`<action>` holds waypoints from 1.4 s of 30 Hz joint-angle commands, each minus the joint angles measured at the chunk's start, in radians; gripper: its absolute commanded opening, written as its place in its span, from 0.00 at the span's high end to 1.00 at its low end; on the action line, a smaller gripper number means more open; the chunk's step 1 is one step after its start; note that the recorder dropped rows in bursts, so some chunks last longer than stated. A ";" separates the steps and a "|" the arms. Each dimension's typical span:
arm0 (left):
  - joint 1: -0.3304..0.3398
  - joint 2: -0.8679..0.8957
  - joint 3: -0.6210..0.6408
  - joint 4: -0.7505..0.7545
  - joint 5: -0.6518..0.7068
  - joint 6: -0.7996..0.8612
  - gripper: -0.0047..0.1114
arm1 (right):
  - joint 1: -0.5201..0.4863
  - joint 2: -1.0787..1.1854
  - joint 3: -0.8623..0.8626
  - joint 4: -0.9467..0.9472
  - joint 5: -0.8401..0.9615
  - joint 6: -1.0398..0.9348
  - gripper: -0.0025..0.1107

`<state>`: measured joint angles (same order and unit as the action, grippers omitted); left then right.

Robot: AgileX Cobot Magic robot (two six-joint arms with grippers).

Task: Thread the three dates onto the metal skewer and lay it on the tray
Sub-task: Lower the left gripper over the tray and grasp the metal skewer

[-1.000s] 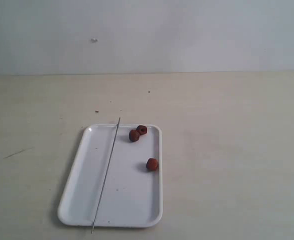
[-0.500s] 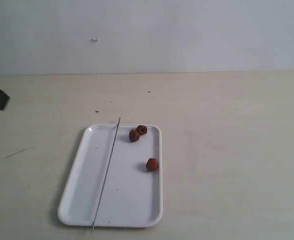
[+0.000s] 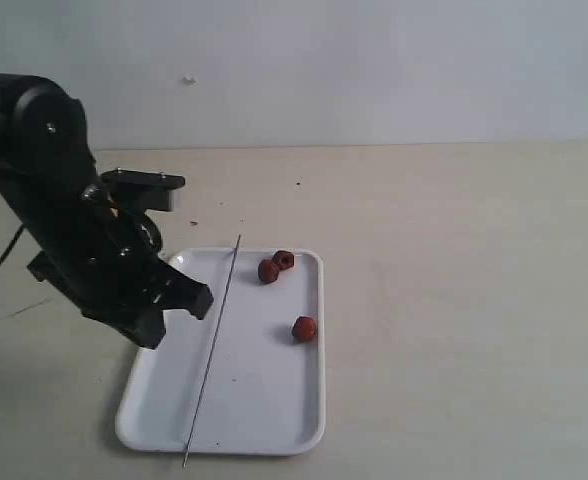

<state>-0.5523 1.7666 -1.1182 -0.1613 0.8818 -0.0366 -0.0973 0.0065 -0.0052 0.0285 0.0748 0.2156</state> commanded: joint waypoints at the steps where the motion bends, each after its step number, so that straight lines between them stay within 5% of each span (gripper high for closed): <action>1: -0.040 0.038 -0.045 -0.021 -0.010 -0.013 0.68 | -0.007 -0.007 0.005 -0.001 -0.011 -0.005 0.98; 5: -0.042 0.056 -0.081 -0.054 -0.010 -0.018 0.57 | -0.007 -0.007 0.005 -0.001 -0.011 -0.005 0.98; 25: -0.095 0.284 -0.281 0.055 0.002 -0.222 0.56 | -0.007 -0.007 0.005 -0.001 -0.011 -0.005 0.98; 42: -0.095 0.323 -0.286 0.127 0.009 -0.364 0.57 | -0.007 -0.007 0.005 -0.001 -0.011 -0.005 0.98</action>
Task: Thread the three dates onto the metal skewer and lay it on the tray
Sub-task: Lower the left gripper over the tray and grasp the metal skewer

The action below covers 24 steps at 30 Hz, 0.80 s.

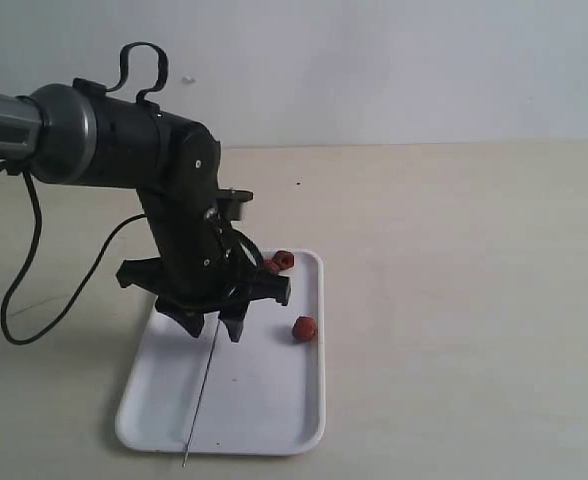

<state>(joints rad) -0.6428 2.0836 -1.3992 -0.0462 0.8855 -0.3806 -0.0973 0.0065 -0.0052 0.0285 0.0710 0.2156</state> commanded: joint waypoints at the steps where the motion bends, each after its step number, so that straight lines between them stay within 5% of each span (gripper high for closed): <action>1: -0.004 0.006 -0.005 0.016 0.006 -0.025 0.57 | -0.007 -0.007 0.005 -0.001 -0.007 -0.005 0.98; 24: -0.016 0.028 -0.005 0.039 0.126 -0.054 0.57 | -0.007 -0.007 0.005 -0.001 -0.007 -0.005 0.98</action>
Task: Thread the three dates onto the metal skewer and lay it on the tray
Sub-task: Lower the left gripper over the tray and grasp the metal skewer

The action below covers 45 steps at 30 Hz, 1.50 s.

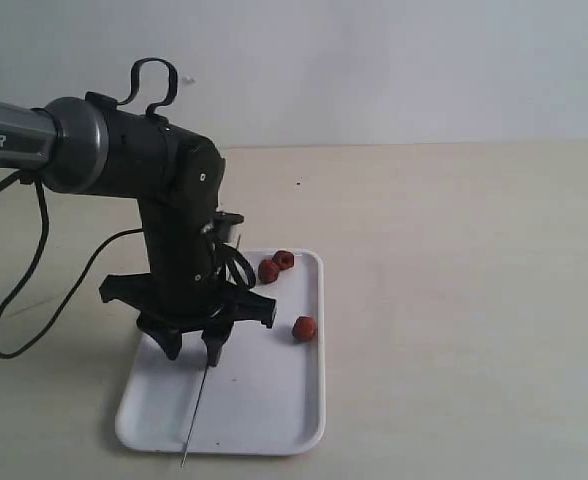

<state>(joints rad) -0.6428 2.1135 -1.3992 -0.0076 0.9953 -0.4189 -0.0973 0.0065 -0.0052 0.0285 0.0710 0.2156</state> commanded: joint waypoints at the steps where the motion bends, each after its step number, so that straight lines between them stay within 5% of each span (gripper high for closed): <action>1: -0.021 -0.002 -0.005 0.008 0.013 -0.016 0.57 | -0.007 -0.007 0.005 -0.001 -0.007 -0.005 0.98; 31: -0.060 -0.047 0.012 0.056 -0.056 -0.087 0.57 | -0.007 -0.007 0.005 -0.001 -0.007 -0.003 0.98; 45: -0.067 -0.054 0.121 0.073 -0.118 -0.120 0.57 | -0.007 -0.007 0.005 -0.001 -0.007 -0.003 0.98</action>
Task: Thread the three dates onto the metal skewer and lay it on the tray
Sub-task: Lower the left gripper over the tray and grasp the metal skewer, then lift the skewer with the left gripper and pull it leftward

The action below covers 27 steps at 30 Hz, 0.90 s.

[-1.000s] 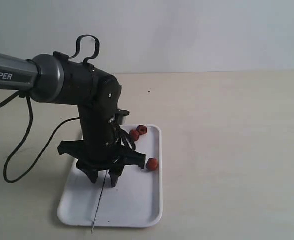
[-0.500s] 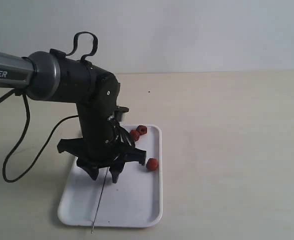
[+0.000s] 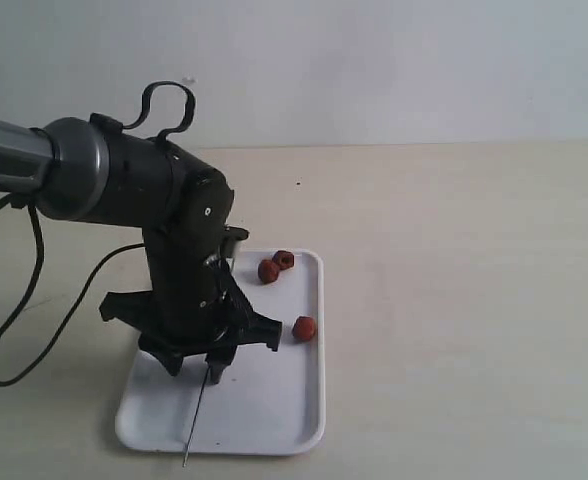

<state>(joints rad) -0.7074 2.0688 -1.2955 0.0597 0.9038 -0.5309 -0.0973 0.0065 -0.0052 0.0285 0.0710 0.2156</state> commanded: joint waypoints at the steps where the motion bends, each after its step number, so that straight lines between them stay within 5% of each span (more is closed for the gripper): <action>1: -0.003 -0.009 0.021 0.005 -0.030 -0.008 0.57 | -0.007 -0.007 0.005 -0.001 -0.007 -0.003 0.98; 8: -0.003 -0.009 0.024 -0.001 -0.042 -0.008 0.58 | -0.007 -0.007 0.005 -0.001 -0.007 -0.003 0.98; 18: -0.003 -0.009 0.024 -0.005 -0.042 -0.008 0.88 | -0.007 -0.007 0.005 -0.001 -0.007 -0.003 0.98; 27: -0.003 -0.070 0.024 0.016 -0.046 0.001 0.96 | -0.007 -0.007 0.005 -0.001 -0.007 -0.005 0.98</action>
<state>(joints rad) -0.7074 2.0390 -1.2733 0.0636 0.8629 -0.5336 -0.0973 0.0065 -0.0052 0.0285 0.0710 0.2156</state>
